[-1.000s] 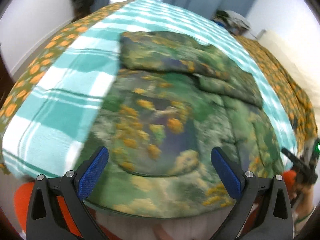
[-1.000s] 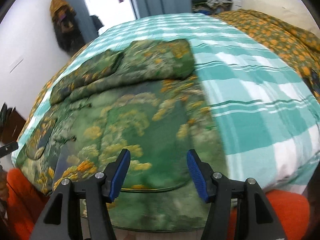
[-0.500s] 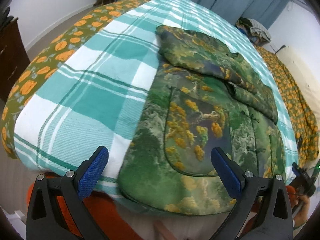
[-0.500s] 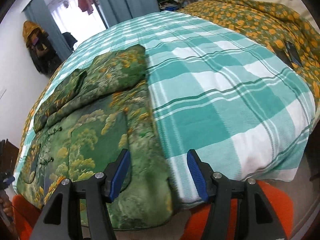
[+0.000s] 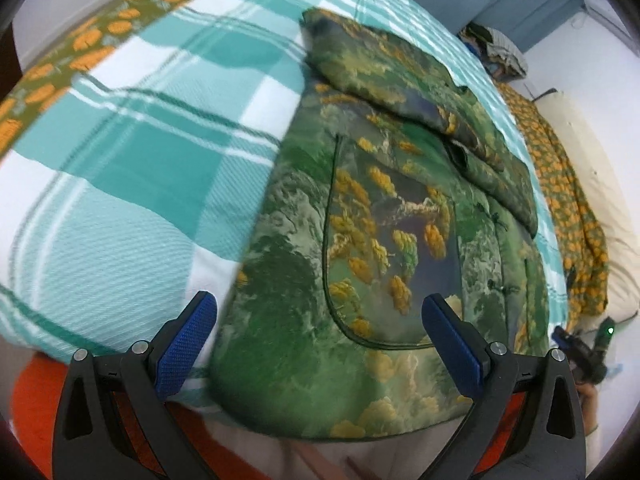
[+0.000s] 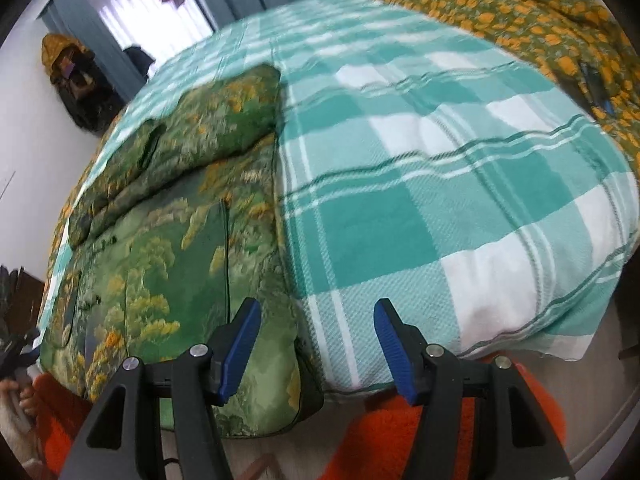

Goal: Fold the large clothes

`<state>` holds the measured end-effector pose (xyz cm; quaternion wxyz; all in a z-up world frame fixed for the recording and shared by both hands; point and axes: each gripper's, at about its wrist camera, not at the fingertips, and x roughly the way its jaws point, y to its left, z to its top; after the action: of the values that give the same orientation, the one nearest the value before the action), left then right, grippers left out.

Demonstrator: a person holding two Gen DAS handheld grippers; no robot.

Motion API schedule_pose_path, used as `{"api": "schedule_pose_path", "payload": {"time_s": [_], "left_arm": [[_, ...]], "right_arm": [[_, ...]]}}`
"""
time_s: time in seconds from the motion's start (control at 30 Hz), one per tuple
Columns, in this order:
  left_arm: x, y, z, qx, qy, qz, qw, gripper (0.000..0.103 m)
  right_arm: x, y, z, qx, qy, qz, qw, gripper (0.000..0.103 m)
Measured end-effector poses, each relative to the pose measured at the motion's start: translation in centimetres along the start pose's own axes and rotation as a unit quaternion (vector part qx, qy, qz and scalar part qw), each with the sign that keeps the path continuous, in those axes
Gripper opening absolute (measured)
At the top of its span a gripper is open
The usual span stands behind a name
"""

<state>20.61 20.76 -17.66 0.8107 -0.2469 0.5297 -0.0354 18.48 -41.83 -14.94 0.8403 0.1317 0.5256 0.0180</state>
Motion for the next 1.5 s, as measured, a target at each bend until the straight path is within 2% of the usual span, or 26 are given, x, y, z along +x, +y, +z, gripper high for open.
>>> {"api": "schedule_pose_path", "payload": {"time_s": [0.13, 0.33, 0.4, 0.47, 0.57, 0.6, 0.63, 0.67, 0.73, 0.83, 0.9, 1.13, 1.27, 1.5], "left_arm": [[0.7, -0.4, 0.1, 0.021, 0.01, -0.004, 0.9997, 0.102], [1.4, -1.7, -0.7, 0.047, 0.028, -0.029, 0.9981, 0.102], [1.7, -2.2, -1.0, 0.058, 0.035, -0.03, 0.9973, 0.101], [2.0, -2.6, -1.2, 0.067, 0.04, -0.03, 0.9964, 0.101], [2.1, -3.1, -1.4, 0.078, 0.048, -0.02, 0.9957, 0.093], [2.0, -3.1, -1.5, 0.08, 0.05, -0.013, 0.9955, 0.082], [1.9, -3.1, -1.5, 0.08, 0.053, -0.001, 0.9953, 0.071], [1.8, -2.9, -1.5, 0.08, 0.056, 0.012, 0.9952, 0.065], [1.6, -2.4, -1.4, 0.07, 0.063, 0.026, 0.9952, 0.041], [0.7, -1.7, -0.9, 0.039, 0.066, 0.007, 0.997, 0.019], [-0.1, -2.1, -0.7, 0.044, 0.06, 0.008, 0.9972, 0.015], [-2.7, -3.6, -0.5, 0.061, 0.047, -0.014, 0.997, 0.011], [-4.1, -3.5, -0.8, 0.062, 0.051, -0.024, 0.9965, 0.011], [-7.2, -0.9, -4.6, 0.032, 0.08, -0.03, 0.9958, 0.011]], "right_arm": [[1.4, 0.5, -0.3, -0.016, 0.043, 0.019, 0.999, 0.06], [3.5, 1.3, -0.8, -0.028, 0.091, 0.083, 0.992, 0.06], [4.5, 1.9, -0.9, -0.037, 0.114, 0.109, 0.987, 0.065], [5.1, 2.5, -0.9, -0.047, 0.122, 0.107, 0.986, 0.068], [5.3, 3.2, -1.0, -0.054, 0.129, 0.115, 0.984, 0.067], [5.2, 3.6, -1.0, -0.062, 0.13, 0.115, 0.983, 0.065], [4.8, 4.2, -1.1, -0.078, 0.128, 0.116, 0.982, 0.054], [4.5, 4.6, -1.0, -0.088, 0.125, 0.115, 0.982, 0.038], [3.6, 5.4, -0.9, -0.102, 0.114, 0.108, 0.982, 0.025], [2.2, 6.5, -0.4, -0.114, 0.098, 0.109, 0.982, 0.019], [1.4, 7.1, 0.0, -0.119, 0.089, 0.112, 0.983, 0.018], [-1.5, 8.1, 1.2, -0.117, 0.067, 0.144, 0.98, 0.014], [-2.7, 7.8, 0.6, -0.11, 0.069, 0.16, 0.978, 0.014], [-4.4, 5.4, -1.9, -0.061, 0.096, 0.201, 0.973, 0.014]]}}
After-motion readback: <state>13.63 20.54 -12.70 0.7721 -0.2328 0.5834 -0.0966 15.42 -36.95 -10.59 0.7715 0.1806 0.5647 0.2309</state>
